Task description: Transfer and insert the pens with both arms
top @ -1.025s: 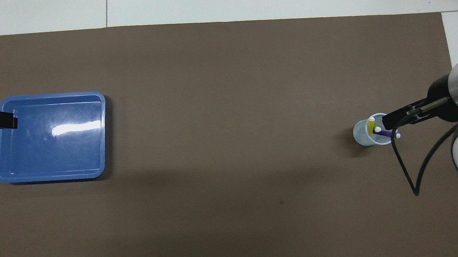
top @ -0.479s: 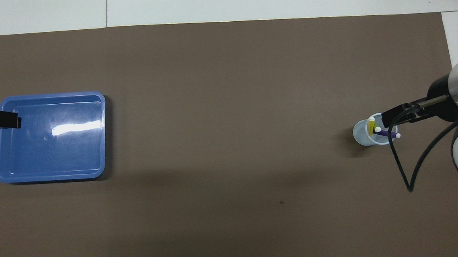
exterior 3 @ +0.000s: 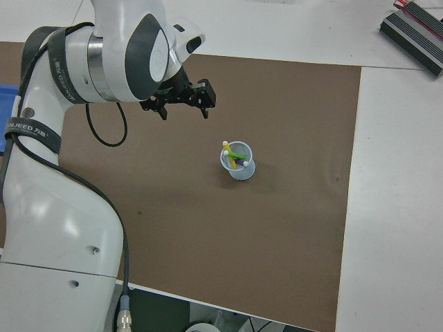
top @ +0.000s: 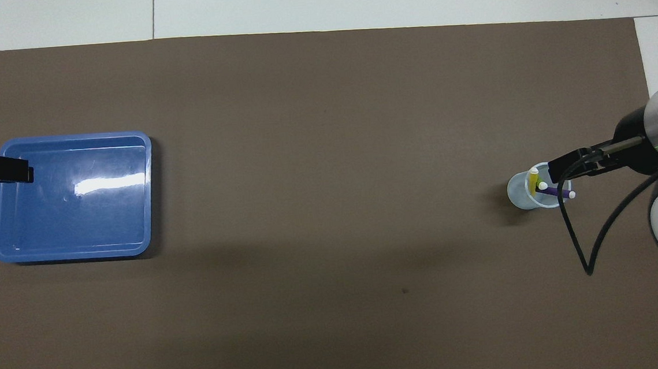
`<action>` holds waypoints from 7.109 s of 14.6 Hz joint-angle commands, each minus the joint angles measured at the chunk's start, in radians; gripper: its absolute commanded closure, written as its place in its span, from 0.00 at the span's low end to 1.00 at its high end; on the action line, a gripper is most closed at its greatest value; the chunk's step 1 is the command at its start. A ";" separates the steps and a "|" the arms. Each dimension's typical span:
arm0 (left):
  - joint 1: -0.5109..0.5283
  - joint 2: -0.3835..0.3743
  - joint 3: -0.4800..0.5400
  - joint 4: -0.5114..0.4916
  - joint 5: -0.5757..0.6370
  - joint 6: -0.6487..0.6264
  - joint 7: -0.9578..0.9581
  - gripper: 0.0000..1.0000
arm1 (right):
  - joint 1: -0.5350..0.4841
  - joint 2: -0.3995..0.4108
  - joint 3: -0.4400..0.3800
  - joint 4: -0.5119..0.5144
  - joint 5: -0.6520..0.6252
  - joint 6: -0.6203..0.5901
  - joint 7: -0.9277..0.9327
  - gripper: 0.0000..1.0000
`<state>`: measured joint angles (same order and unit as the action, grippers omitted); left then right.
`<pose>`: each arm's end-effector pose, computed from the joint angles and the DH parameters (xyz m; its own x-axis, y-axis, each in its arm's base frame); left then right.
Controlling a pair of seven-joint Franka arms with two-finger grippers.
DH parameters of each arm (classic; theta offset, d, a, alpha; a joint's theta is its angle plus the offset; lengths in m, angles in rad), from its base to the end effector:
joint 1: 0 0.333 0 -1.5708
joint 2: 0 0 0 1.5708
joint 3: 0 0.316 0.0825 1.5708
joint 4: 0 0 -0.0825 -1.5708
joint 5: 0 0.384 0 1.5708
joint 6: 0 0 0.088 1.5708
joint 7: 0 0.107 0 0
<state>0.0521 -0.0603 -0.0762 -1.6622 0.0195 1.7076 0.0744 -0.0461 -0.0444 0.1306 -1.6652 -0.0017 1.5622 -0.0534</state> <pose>0.5484 -0.0127 0.6267 0.9895 -0.1012 0.1032 -0.0984 -0.9946 -0.0318 0.5357 0.0467 0.6034 0.9888 0.1368 -0.0593 0.1373 -0.9905 0.0043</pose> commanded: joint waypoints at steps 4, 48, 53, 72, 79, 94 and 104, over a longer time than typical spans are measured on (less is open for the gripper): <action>-0.014 0.014 0.026 0.025 -0.018 -0.017 -0.021 0.00 | -0.014 -0.002 0.000 -0.016 -0.003 0.027 0.018 0.00; -0.023 0.013 0.044 0.032 -0.044 -0.091 -0.050 0.00 | -0.038 -0.009 0.000 -0.019 0.011 0.025 0.017 0.00; -0.023 0.013 0.044 0.032 -0.044 -0.091 -0.050 0.00 | -0.032 -0.022 0.001 -0.019 0.011 0.025 0.014 0.00; -0.018 0.002 0.044 0.013 -0.038 -0.066 -0.044 0.00 | -0.032 -0.040 0.000 -0.019 0.011 0.024 0.015 0.00; -0.184 -0.001 0.209 0.007 -0.029 -0.069 -0.047 0.00 | -0.032 -0.040 0.000 -0.019 0.011 0.024 0.015 0.00; -0.066 0.000 0.101 0.009 -0.029 -0.078 -0.045 0.00 | -0.034 -0.040 0.000 -0.019 0.011 0.024 0.015 0.00; -0.074 0.000 0.101 0.009 -0.029 -0.077 -0.045 0.00 | -0.032 -0.040 0.000 -0.019 0.011 0.025 0.015 0.00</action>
<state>-0.0304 -0.0600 0.0341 -1.6607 -0.0208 1.6441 0.0367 -0.0696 -0.0700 0.1245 -1.6677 -0.0017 1.5717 -0.0529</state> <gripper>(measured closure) 0.000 0.000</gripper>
